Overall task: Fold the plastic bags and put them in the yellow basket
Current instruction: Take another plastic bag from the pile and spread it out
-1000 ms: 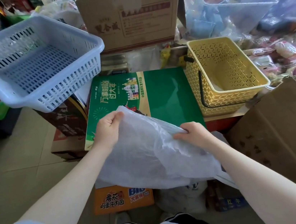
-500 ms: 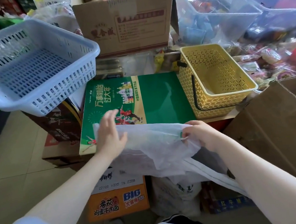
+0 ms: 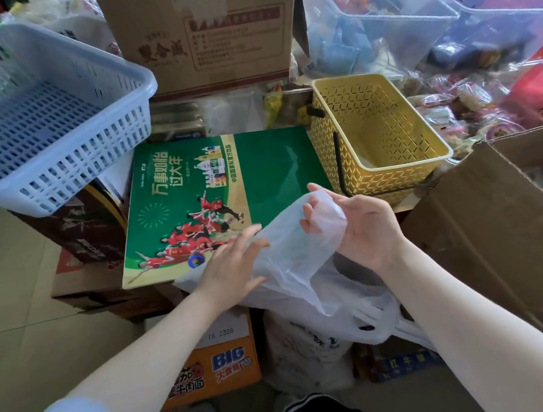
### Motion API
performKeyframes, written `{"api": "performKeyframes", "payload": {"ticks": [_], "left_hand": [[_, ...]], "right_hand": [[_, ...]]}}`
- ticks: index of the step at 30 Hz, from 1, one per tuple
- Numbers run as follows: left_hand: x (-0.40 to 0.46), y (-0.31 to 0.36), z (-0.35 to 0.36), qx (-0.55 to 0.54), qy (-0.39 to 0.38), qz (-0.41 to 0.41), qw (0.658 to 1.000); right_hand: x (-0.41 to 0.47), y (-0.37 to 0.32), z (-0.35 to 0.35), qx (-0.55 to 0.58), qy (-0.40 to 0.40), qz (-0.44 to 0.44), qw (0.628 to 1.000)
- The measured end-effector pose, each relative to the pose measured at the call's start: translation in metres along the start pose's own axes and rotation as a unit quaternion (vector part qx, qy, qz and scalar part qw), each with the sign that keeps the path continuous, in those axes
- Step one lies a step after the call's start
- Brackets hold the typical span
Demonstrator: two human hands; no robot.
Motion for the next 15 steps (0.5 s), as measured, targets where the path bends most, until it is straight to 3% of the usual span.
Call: {"api": "performKeyframes", "payload": {"ticks": [2,4,5,7,8,9,10,12,15], "left_hand": [[-0.004,-0.003,0.01,-0.034,-0.028,-0.045,0.998],[-0.006,-0.01,0.015,-0.07,-0.031,-0.104,0.992],[-0.007,-0.016,0.016,-0.082,-0.023,-0.128,0.988],[-0.008,-0.026,0.016,-0.102,-0.008,-0.159,0.982],[-0.009,-0.031,0.013,-0.112,-0.001,-0.164,0.98],[-0.008,-0.036,0.009,-0.118,0.006,-0.164,0.979],[-0.008,-0.04,0.004,-0.122,0.009,-0.161,0.979],[-0.009,-0.045,-0.005,-0.133,0.007,-0.153,0.979],[-0.014,-0.052,-0.014,-0.164,-0.01,-0.151,0.975]], "right_hand": [[-0.002,-0.001,-0.003,0.007,0.031,-0.008,0.999],[-0.003,-0.004,-0.012,-0.127,0.138,-0.02,0.982],[-0.003,-0.008,-0.018,-0.26,0.21,-0.029,0.942],[-0.004,-0.016,-0.029,-0.474,0.306,-0.035,0.825],[-0.004,-0.018,-0.033,-0.514,0.323,-0.021,0.794],[-0.005,-0.02,-0.036,-0.519,0.332,-0.001,0.787],[-0.006,-0.022,-0.039,-0.493,0.339,0.019,0.801],[-0.009,-0.02,-0.039,-0.36,0.341,0.068,0.866],[-0.006,-0.011,-0.039,-0.117,0.237,0.062,0.962]]}}
Point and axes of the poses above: each hand's wrist, its own x-axis towards the middle knuckle, its own z-axis out of the palm, y = z × x, the point moved 3 cm from there along x, towards the middle knuckle, and after that the axes turned 10 degrees about x, right-handed, at the moved point
